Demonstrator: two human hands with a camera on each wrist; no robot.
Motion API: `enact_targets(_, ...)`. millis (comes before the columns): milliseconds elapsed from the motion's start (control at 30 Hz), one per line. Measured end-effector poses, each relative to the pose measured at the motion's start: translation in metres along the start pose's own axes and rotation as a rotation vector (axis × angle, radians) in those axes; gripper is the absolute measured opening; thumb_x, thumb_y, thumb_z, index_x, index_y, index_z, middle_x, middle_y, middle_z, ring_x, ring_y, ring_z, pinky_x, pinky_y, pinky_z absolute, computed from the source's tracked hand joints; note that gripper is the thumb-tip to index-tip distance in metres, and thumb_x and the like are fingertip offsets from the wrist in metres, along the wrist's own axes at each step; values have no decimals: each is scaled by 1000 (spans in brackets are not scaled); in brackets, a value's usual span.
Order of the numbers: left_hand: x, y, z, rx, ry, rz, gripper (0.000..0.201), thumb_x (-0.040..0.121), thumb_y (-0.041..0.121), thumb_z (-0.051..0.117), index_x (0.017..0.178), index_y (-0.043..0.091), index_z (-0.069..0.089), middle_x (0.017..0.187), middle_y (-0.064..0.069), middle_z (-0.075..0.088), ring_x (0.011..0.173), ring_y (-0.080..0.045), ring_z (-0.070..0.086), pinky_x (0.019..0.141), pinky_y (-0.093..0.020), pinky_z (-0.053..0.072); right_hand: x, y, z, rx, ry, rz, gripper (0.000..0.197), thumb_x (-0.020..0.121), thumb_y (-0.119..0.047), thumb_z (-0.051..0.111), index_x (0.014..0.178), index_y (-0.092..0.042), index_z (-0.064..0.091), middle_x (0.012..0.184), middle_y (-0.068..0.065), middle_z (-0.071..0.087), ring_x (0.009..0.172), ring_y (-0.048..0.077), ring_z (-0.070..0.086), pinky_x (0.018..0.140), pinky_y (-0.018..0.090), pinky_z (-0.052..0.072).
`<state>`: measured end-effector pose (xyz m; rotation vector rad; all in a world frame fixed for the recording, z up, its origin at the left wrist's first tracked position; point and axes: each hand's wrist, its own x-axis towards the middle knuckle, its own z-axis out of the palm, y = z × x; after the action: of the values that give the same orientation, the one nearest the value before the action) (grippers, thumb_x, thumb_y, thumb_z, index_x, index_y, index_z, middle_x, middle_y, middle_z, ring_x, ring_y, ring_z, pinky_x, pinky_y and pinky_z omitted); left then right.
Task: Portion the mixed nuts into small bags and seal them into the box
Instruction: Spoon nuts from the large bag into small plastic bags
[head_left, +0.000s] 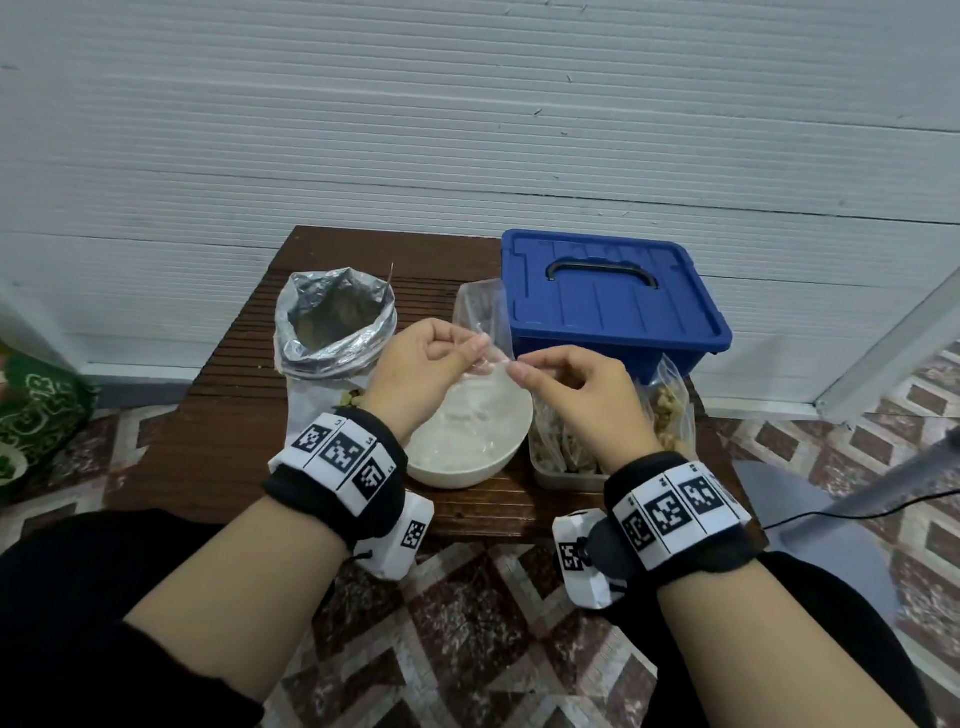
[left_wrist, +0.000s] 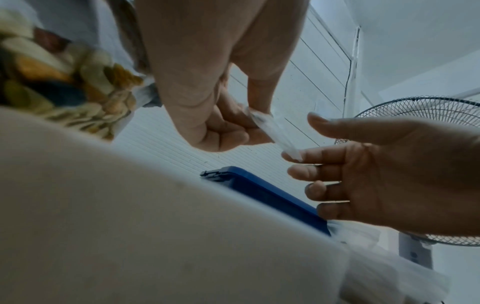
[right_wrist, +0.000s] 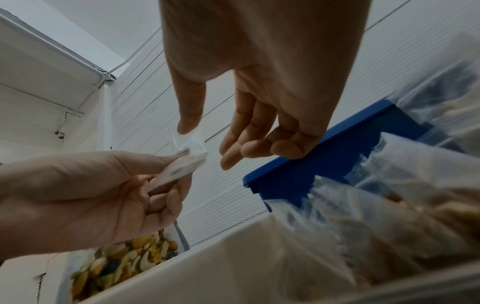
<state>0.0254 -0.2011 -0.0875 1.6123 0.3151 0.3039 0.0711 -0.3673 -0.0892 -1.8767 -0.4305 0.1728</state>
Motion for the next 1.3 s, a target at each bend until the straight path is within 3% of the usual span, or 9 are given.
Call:
enact_targets(167, -1, -4, 7, 35, 31, -62, 22, 87, 33, 68, 96, 15, 58, 85, 0, 73, 86, -12, 69, 85, -33, 52, 0, 0, 1, -5, -36, -14, 7, 86, -22, 69, 87, -16, 72, 81, -3, 73, 78, 5, 65, 75, 14, 49)
enact_targets(300, -2, -4, 9, -17, 13, -86, 36, 85, 15, 71, 114, 16, 50, 108, -2, 69, 104, -17, 65, 92, -33, 51, 2, 1, -4, -2, 5, 22, 8, 89, -17, 64, 84, -14, 70, 78, -2, 72, 71, 4, 62, 69, 14, 49)
enact_targets(433, -3, -3, 0, 332, -55, 234, 92, 76, 9, 76, 146, 27, 19, 147, 9, 35, 134, -8, 34, 110, -29, 32, 3, 1, -11, -140, 12, 12, 10, 86, -18, 64, 76, -16, 66, 72, -3, 66, 65, 4, 56, 62, 15, 43)
enact_targets(567, -6, 2, -6, 945, -264, 578, 115, 60, 47, 84, 148, 44, 9, 157, 23, 1, 145, -15, 3, 115, -43, 9, 2, -2, -15, -218, -57, -9, 12, 84, -16, 65, 72, -14, 64, 64, -7, 59, 59, 3, 52, 60, 16, 39)
enact_targets(700, -2, -5, -7, 1124, -325, 726, 96, 61, 58, 79, 143, 40, 34, 155, 18, 24, 146, -10, 10, 116, -43, -2, 2, -2, -17, -214, -106, -29, 11, 83, -17, 67, 74, -12, 66, 65, -5, 60, 57, -1, 51, 57, 9, 39)
enact_targets(767, -1, -7, -7, 1069, -325, 680, 93, 58, 63, 77, 140, 38, 40, 146, 16, 39, 141, -8, 22, 115, -38, 6, 3, -1, -18, -196, -90, -22, 11, 84, -18, 67, 75, -12, 66, 65, -7, 60, 59, 0, 52, 60, 13, 40)
enact_targets(900, -2, -2, -7, 762, -282, 410, 102, 60, 73, 65, 146, 31, 31, 146, 4, 33, 134, -12, 31, 113, -34, 27, 4, 0, -21, -112, -39, -11, 13, 86, -18, 66, 72, -16, 65, 70, -6, 63, 69, 9, 57, 70, 28, 47)
enact_targets(1067, 2, 1, -6, 545, -62, 176, 56, 90, 36, 61, 138, 20, 38, 97, 10, 62, 84, 2, 58, 73, -7, 41, 5, -2, -24, -72, -16, 14, 12, 86, -17, 66, 75, -18, 66, 78, -1, 67, 78, 14, 61, 80, 35, 52)
enact_targets(1300, 7, 1, -12, 282, -85, 110, 59, 82, 10, 73, 131, 19, 40, 101, 6, 66, 71, -1, 65, 75, -19, 52, 6, -2, -24, -43, 81, 52, 14, 87, -19, 66, 79, -8, 68, 84, 8, 69, 82, 17, 62, 74, 24, 46)
